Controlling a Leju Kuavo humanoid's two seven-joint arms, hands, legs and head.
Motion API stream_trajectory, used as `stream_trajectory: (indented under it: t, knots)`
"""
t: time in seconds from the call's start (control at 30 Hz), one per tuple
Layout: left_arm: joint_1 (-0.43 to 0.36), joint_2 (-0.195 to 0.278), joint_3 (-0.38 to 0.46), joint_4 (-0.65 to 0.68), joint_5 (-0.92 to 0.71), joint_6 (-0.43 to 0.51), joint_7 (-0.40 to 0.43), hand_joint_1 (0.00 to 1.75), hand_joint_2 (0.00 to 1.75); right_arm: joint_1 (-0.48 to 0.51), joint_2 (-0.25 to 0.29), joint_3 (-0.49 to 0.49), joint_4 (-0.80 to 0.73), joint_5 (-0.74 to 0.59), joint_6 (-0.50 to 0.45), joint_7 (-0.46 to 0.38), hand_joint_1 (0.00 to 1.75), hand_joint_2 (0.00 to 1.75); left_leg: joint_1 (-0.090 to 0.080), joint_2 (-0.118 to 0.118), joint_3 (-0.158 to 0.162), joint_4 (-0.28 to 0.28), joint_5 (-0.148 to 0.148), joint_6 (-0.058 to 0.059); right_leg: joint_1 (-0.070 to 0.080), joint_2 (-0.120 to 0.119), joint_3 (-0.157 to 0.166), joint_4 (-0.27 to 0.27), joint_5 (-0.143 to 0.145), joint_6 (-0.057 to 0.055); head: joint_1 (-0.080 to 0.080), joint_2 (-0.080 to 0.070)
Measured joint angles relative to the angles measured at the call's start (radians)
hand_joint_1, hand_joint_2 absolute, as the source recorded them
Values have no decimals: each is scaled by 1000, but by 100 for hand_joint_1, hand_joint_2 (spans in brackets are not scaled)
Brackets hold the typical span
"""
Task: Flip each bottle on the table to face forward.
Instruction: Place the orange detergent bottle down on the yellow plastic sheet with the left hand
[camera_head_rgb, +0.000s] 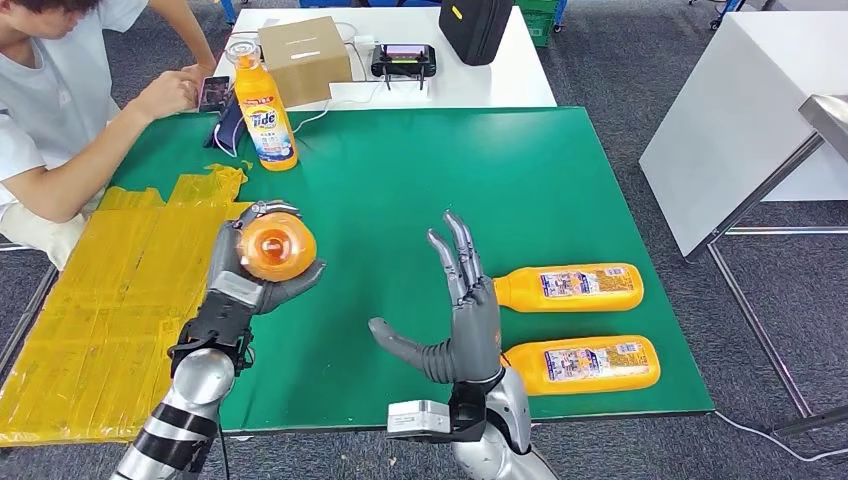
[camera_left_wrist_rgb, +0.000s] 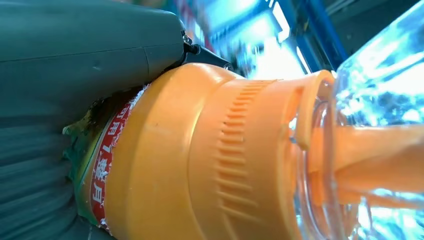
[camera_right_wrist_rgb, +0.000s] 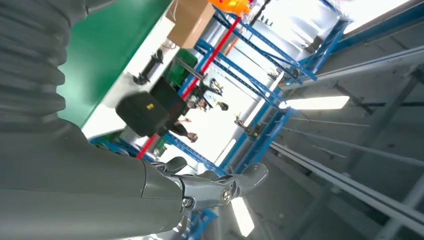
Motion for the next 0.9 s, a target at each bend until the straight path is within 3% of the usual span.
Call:
stream_trajectory:
  t: [0.17, 0.33, 0.43, 0.63, 0.9]
  knots:
    - [-38, 21, -7, 98, -277, 64, 91, 175, 175, 11, -32, -1, -80, -81, 96, 18, 0, 175, 0, 0, 0, 0, 0, 0, 0, 0, 0, 0, 0, 0, 0, 0]
    - [-108, 55, -41, 292, -797, 128, 299, 175, 175, 20, -68, -8, -160, -91, 184, 33, 0, 175, 0, 0, 0, 0, 0, 0, 0, 0, 0, 0, 0, 0, 0, 0]
    - [-176, 82, -60, 459, -995, 122, 401, 175, 175, 22, -84, -19, -189, -122, 231, 37, 0, 175, 0, 0, 0, 0, 1, -1, 0, 0, 0, 0, 0, 0, 0, 0]
    - [-279, 105, -68, 745, -1091, 106, 473, 175, 175, 23, -94, -43, -208, -182, 262, 23, 0, 175, 0, 1, 0, 0, 1, -1, 1, 0, 0, 1, 1, 0, 0, 0]
    - [-319, 109, -73, 862, -1096, 105, 478, 175, 175, 23, -96, -56, -213, -183, 263, 22, 0, 175, 0, 0, -1, 0, 1, -1, 0, 0, 0, 0, 0, 0, 0, 0]
